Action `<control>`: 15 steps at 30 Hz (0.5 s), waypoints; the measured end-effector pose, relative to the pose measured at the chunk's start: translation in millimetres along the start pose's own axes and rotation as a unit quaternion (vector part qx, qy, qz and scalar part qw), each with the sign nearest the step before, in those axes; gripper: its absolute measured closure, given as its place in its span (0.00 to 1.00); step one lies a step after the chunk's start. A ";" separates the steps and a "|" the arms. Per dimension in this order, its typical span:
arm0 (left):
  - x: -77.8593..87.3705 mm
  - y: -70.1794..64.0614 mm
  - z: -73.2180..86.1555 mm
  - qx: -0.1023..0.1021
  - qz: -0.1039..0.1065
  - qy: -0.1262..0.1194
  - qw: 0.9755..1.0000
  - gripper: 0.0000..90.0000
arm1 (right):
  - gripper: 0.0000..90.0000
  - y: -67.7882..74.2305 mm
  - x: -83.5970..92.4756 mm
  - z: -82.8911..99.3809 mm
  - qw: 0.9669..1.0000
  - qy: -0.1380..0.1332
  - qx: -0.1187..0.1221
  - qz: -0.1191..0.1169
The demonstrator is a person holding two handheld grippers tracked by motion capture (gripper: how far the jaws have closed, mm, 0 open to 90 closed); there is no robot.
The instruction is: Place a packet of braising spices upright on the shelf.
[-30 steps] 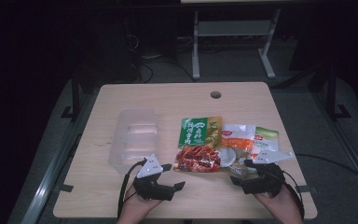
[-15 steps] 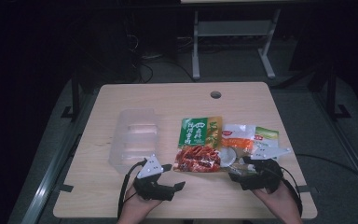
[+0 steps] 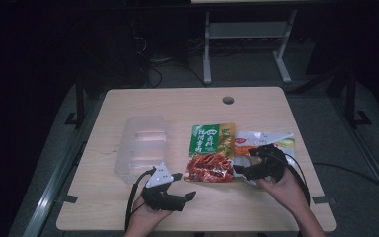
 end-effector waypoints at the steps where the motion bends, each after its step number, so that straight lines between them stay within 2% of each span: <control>1: -0.2 0.5 0.0 -0.001 0.000 0.000 1.000 0.26 | 0.17 -1.7 -2.6 -5.1 1.000 0.000 0.000 -0.001; 5: -0.8 3.0 -0.2 -0.003 -0.002 0.000 1.000 0.27 | 0.17 -8.4 -13.8 -24.4 1.000 0.013 0.003 -0.003; 7: -1.5 3.0 -0.3 0.002 -0.001 -0.001 1.000 0.27 | 0.17 -16.5 -25.7 -36.2 1.000 0.025 -0.005 0.002; 12: -1.6 3.4 -0.4 0.000 -0.002 0.001 1.000 0.27 | 0.18 -28.8 -40.5 -45.5 0.999 0.049 -0.021 0.004; 13: -1.3 3.4 -0.1 -0.002 -0.002 0.004 1.000 0.27 | 0.19 -34.2 -46.2 -48.8 0.998 0.056 -0.035 0.005; 15: -1.7 2.6 -0.1 -0.003 -0.001 0.005 1.000 0.27 | 0.19 -38.0 -48.9 -50.1 0.997 0.062 -0.034 0.008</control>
Point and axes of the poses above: each handheld gripper's, and its own axes: x roughly backward along the jaws, z roughly out of its underside, y roughly to its left, the point moved 7 cm from there along -x, roughly forward along the jaws, and after that the axes turned 2 degrees about x, right-handed, at the moved point
